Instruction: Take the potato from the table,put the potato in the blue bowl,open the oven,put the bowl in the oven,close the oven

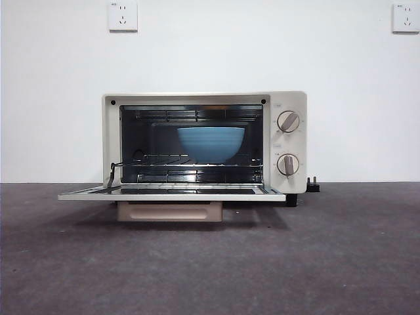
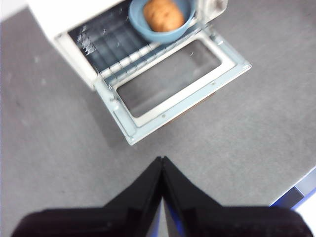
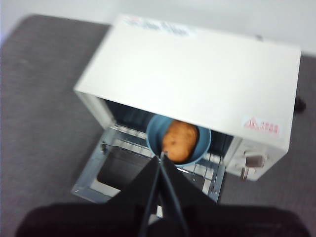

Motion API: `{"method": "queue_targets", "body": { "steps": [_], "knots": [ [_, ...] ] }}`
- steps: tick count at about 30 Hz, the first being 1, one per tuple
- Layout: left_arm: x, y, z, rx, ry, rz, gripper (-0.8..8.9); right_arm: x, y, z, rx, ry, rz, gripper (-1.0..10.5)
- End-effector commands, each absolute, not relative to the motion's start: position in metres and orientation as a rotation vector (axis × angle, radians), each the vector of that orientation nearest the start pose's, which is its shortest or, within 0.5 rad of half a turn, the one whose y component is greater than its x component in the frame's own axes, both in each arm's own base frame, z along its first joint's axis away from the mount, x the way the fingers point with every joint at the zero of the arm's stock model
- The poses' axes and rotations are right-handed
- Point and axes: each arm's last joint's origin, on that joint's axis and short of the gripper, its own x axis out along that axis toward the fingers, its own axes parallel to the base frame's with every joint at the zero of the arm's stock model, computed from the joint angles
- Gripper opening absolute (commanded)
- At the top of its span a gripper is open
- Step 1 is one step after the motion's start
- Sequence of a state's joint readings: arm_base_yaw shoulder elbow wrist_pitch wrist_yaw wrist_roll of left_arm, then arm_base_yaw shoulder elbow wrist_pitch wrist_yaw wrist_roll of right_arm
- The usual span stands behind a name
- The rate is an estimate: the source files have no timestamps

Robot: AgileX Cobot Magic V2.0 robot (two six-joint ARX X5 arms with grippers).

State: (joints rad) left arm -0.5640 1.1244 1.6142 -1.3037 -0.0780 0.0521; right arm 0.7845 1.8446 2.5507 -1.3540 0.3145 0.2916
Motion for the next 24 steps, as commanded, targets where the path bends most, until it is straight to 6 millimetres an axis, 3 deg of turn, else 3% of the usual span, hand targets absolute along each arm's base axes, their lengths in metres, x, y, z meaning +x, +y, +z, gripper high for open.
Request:
{"method": "queue_targets", "body": {
  "steps": [1, 5, 10, 18, 24],
  "knots": [
    [0.155, -0.086, 0.426, 0.240, 0.799, -0.535, -0.08, 0.203, 0.202, 0.520, -0.127, 0.569, 0.422, -0.1],
    [0.182, -0.077, 0.395, 0.111, 0.834, -0.579, -0.08, 0.169, 0.180, 0.534, -0.202, 0.510, 0.488, -0.1],
    [0.213, -0.067, 0.338, -0.032, 0.947, -0.599, -0.08, 0.142, 0.148, 0.523, -0.251, 0.543, 0.477, -0.1],
    [0.251, -0.045, 0.247, -0.258, 1.181, -0.584, -0.08, 0.106, 0.103, 0.466, -0.257, 0.647, 0.348, -0.1],
    [0.271, -0.024, 0.195, -0.402, 1.304, -0.511, -0.09, 0.086, 0.082, 0.423, -0.125, 0.551, 0.398, -0.1]
  ]
}}
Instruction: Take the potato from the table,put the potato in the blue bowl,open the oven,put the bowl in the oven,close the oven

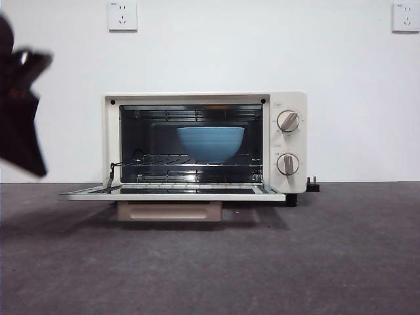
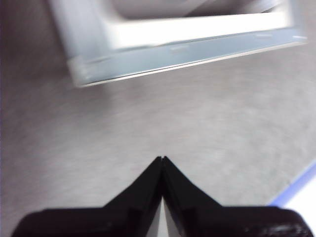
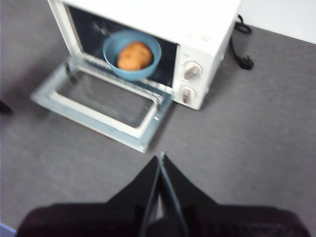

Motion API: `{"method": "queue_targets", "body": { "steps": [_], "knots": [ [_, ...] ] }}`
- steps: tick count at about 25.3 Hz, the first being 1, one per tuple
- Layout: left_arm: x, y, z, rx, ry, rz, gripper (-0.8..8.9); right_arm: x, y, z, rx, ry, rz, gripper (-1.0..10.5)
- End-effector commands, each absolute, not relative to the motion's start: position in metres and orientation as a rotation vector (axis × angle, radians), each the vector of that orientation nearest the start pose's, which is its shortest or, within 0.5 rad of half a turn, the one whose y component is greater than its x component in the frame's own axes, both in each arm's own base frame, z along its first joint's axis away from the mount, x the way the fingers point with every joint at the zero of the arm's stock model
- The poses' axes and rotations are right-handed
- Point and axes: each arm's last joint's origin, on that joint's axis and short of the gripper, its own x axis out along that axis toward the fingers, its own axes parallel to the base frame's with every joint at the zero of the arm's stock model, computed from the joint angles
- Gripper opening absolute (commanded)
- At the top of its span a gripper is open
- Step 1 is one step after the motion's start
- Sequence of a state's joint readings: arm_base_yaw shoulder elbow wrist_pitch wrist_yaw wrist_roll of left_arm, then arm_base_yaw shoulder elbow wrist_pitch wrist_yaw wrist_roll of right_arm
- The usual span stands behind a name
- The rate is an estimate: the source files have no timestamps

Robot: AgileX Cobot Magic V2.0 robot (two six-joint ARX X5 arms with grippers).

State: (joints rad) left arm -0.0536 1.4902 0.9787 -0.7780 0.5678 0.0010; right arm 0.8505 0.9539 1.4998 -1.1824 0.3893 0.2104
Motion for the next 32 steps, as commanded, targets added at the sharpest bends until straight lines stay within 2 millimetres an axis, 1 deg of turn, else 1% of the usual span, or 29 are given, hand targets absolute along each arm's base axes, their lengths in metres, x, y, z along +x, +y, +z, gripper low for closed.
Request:
{"method": "queue_targets", "body": {
  "steps": [1, 4, 8, 11, 15, 17, 20, 24, 32],
  "knots": [
    [0.275, -0.021, 0.188, -0.435, 1.316, -0.506, -0.09, 0.083, 0.079, 0.415, -0.113, 0.535, 0.403, -0.1],
    [0.286, -0.015, 0.171, -0.509, 1.330, -0.470, -0.08, 0.076, 0.072, 0.393, -0.099, 0.525, 0.413, -0.1],
    [0.297, -0.011, 0.152, -0.582, 1.350, -0.425, -0.08, 0.072, 0.066, 0.369, -0.074, 0.568, 0.393, -0.1],
    [0.302, -0.010, 0.143, -0.631, 1.354, -0.418, -0.08, 0.071, 0.066, 0.361, -0.051, 0.595, 0.406, -0.1],
    [0.312, -0.010, 0.135, -0.681, 1.322, -0.390, -0.08, 0.071, 0.068, 0.361, -0.028, 0.595, 0.413, -0.1],
    [0.318, -0.010, 0.130, -0.753, 1.298, -0.377, -0.08, 0.072, 0.069, 0.363, -0.011, 0.575, 0.422, -0.1],
    [0.323, -0.010, 0.129, -0.803, 1.274, -0.380, -0.08, 0.073, 0.069, 0.363, -0.003, 0.571, 0.422, -0.1],
    [0.324, -0.011, 0.129, -0.821, 1.270, -0.394, -0.08, 0.073, 0.069, 0.363, -0.004, 0.570, 0.422, -0.1],
    [0.325, -0.011, 0.133, -0.901, 1.255, -0.506, -0.08, 0.074, 0.071, 0.367, 0.022, 0.534, 0.431, -0.1]
  ]
}}
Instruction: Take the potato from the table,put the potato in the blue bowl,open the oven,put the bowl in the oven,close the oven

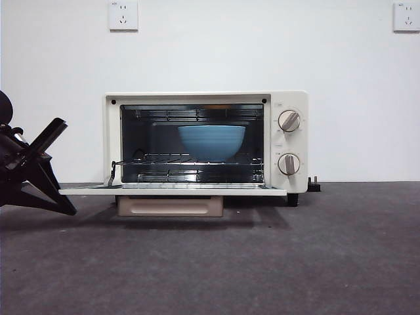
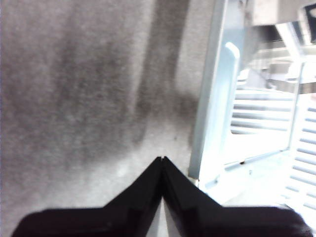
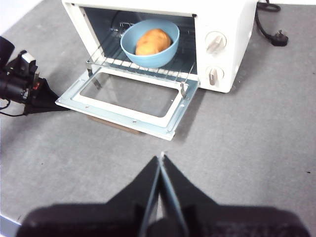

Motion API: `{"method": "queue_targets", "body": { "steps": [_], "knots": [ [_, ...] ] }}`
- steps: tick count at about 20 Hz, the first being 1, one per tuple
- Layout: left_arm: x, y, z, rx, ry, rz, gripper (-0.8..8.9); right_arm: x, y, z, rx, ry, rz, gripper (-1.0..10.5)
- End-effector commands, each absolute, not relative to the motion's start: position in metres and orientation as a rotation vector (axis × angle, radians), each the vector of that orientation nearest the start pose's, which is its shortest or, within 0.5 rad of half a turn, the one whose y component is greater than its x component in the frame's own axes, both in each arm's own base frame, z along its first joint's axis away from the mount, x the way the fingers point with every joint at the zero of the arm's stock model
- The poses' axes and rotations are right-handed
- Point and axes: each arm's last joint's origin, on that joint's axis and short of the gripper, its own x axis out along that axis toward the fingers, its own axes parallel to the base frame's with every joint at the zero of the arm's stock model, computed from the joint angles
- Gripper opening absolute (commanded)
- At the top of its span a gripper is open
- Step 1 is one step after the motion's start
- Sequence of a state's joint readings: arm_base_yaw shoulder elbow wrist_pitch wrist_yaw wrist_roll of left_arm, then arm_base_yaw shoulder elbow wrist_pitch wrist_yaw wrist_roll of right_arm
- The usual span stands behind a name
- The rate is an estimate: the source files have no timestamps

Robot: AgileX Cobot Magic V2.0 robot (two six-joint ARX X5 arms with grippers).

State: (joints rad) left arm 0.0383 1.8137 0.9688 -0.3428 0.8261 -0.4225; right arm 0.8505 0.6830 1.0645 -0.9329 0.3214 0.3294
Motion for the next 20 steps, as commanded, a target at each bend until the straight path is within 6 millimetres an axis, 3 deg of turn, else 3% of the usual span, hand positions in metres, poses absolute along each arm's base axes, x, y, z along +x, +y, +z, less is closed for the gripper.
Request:
{"method": "queue_targets", "body": {
  "steps": [1, 11, 15, 20],
  "knots": [
    [0.325, -0.011, 0.135, -0.916, 1.251, -0.524, -0.08, 0.075, 0.071, 0.367, 0.021, 0.536, 0.431, -0.1],
    [0.332, -0.010, 0.175, -0.917, 1.112, -0.597, -0.08, 0.075, 0.071, 0.367, 0.022, 0.534, 0.431, -0.1],
    [0.345, -0.009, 0.195, -0.916, 1.059, -0.608, -0.08, 0.075, 0.071, 0.367, 0.026, 0.535, 0.430, -0.1],
    [0.365, -0.009, 0.233, -0.875, 0.949, -0.642, -0.08, 0.075, 0.071, 0.367, 0.047, 0.539, 0.423, -0.1]
  ]
}}
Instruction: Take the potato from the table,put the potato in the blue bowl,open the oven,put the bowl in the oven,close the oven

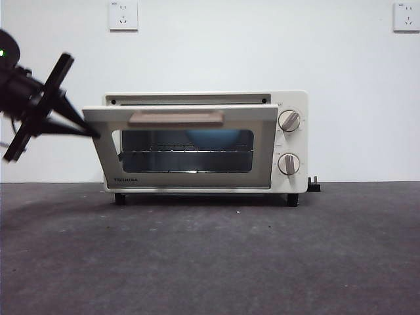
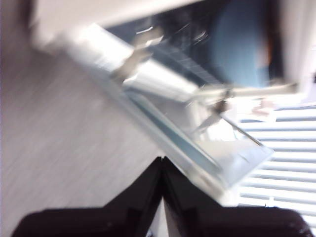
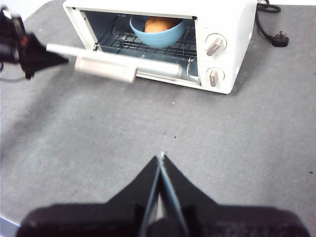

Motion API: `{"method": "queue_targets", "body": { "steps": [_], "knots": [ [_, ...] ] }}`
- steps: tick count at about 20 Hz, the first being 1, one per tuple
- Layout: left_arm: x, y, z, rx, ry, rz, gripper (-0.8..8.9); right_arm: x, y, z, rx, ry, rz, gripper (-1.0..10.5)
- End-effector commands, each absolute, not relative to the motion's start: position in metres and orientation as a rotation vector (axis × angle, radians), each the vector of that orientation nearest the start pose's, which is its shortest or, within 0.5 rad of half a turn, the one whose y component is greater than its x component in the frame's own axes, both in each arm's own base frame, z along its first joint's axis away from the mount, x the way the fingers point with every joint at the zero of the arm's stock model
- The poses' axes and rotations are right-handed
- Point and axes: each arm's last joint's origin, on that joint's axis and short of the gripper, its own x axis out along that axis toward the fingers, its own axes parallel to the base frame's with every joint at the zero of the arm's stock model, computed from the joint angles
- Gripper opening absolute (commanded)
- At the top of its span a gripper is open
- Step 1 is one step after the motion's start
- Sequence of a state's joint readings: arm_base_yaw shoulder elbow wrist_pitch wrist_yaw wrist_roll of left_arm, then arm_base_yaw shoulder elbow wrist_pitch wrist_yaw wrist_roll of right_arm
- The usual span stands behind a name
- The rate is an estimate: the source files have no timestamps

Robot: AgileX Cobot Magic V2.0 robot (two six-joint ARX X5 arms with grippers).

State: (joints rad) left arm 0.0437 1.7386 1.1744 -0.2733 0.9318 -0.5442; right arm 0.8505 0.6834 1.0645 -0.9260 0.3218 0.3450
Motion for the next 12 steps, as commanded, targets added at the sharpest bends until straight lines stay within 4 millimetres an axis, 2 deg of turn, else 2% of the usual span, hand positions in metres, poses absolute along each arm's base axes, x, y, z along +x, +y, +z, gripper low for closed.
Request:
{"method": "queue_targets", "body": {
  "steps": [1, 5, 12],
  "knots": [
    [0.368, -0.008, 0.240, -0.864, 0.927, -0.633, -0.08, 0.075, 0.071, 0.367, 0.047, 0.540, 0.423, -0.1],
    [0.379, -0.007, 0.261, -0.802, 0.832, -0.578, -0.08, 0.075, 0.071, 0.367, 0.049, 0.540, 0.422, -0.1],
    [0.384, -0.007, 0.267, -0.775, 0.756, -0.565, -0.08, 0.076, 0.069, 0.367, 0.030, 0.520, 0.347, -0.1]
  ]
}}
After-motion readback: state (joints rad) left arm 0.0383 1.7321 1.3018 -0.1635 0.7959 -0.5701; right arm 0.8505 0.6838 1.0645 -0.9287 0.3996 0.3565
